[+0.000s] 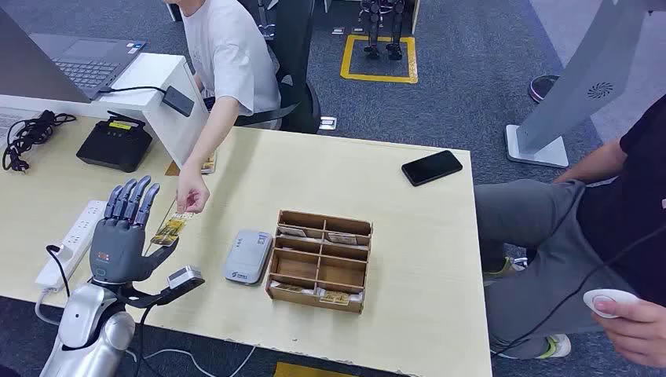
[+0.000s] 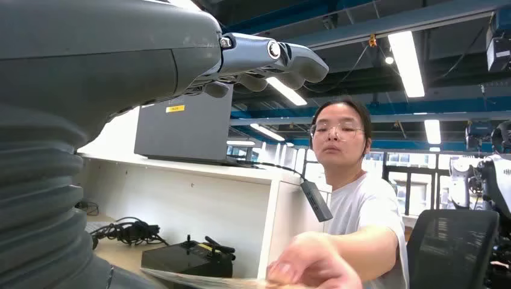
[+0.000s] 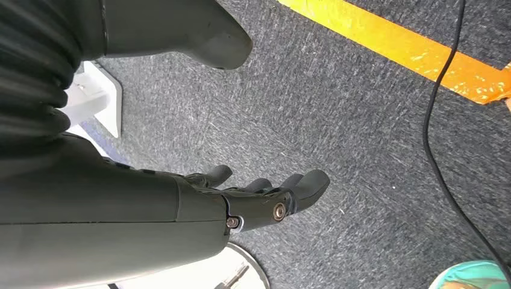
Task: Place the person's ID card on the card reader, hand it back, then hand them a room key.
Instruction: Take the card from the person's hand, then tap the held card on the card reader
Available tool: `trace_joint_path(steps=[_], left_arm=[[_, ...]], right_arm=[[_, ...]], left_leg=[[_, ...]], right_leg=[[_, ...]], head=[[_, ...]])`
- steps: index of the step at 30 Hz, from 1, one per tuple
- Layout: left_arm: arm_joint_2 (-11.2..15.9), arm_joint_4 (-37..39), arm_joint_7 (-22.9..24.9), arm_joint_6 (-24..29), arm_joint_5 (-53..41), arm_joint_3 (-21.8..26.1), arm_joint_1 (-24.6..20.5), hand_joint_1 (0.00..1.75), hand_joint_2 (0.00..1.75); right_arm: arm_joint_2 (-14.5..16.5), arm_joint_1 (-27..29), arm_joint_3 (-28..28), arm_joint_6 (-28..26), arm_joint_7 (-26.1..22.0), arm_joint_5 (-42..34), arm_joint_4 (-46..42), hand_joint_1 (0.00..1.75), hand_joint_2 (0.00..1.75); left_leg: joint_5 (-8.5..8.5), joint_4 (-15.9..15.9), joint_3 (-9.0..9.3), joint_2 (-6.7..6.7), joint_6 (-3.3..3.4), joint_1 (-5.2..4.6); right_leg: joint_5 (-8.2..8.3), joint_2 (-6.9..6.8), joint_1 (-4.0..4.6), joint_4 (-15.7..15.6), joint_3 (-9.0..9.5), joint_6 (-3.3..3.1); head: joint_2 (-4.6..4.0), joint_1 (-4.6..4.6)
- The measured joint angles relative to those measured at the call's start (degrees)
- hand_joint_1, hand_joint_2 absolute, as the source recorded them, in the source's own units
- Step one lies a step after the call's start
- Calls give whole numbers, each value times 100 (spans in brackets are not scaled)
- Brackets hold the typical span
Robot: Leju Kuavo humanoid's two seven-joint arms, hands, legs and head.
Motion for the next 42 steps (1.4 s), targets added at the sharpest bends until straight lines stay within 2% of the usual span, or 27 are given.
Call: trace_joint_path(steps=[2,6,15,22,26,30,32,33,36,38,40,42], left_arm=[[27,15,39,0,10,-7,-1,161,175],[116,63,108,0,29,-31,-2,175,175],[186,96,164,0,228,-58,-10,175,175],[184,96,-34,0,453,-61,-19,175,175],[172,94,-146,-4,925,-78,-19,175,175],[161,94,-39,-29,1301,-178,-25,175,175],[147,92,59,-308,1611,-229,-39,175,175],[138,88,143,-644,1912,-269,-57,175,175],[115,66,498,-2203,3106,-432,-104,175,175],[69,39,720,-2997,3761,-515,-108,175,175],[-8,17,996,-3410,4269,-575,-111,175,175],[-78,13,1304,-3596,4608,-640,-116,175,175]], right_arm=[[0,0,-1,0,-1,0,0,0,175],[0,0,-7,0,-1,-4,0,0,175],[3,-3,-29,-9,-7,0,0,0,175],[15,-4,-43,-15,-17,5,0,0,175],[15,-3,-61,-19,-21,9,0,0,175],[24,-3,-85,-32,-15,8,0,0,175],[30,-2,-95,-42,-8,-1,0,0,175],[34,-2,-103,-50,-2,-11,0,0,175],[48,1,-131,-85,23,-39,-1,0,175],[54,6,-143,-108,27,-41,-2,0,175],[65,8,-157,-142,27,-37,-2,0,175],[80,9,-178,-190,27,-30,-2,0,175]], left_leg=[[0,0,0,0,0,0],[0,0,0,1,0,0],[0,0,0,1,0,0],[0,0,0,1,0,0],[0,0,0,1,0,0],[0,0,1,1,0,0],[0,0,1,1,0,0],[0,0,2,1,0,0],[0,0,1,1,0,0],[0,0,1,1,0,0],[0,0,2,1,0,-1],[0,0,1,1,0,-2]], right_leg=[[0,0,0,0,0,0],[0,1,0,0,-1,0],[0,2,0,0,-1,0],[0,2,0,0,-1,0],[0,3,0,0,-1,0],[0,2,0,0,-2,0],[0,2,0,0,-2,0],[0,2,0,-1,-2,0],[0,2,0,-1,-1,0],[1,4,0,-1,-1,0],[1,5,-1,-1,-1,0],[1,5,-2,-2,-2,0]], head=[[0,0],[0,0],[0,0],[0,0],[0,0],[0,0],[0,1],[0,1],[0,0],[0,1],[0,0],[0,0]])
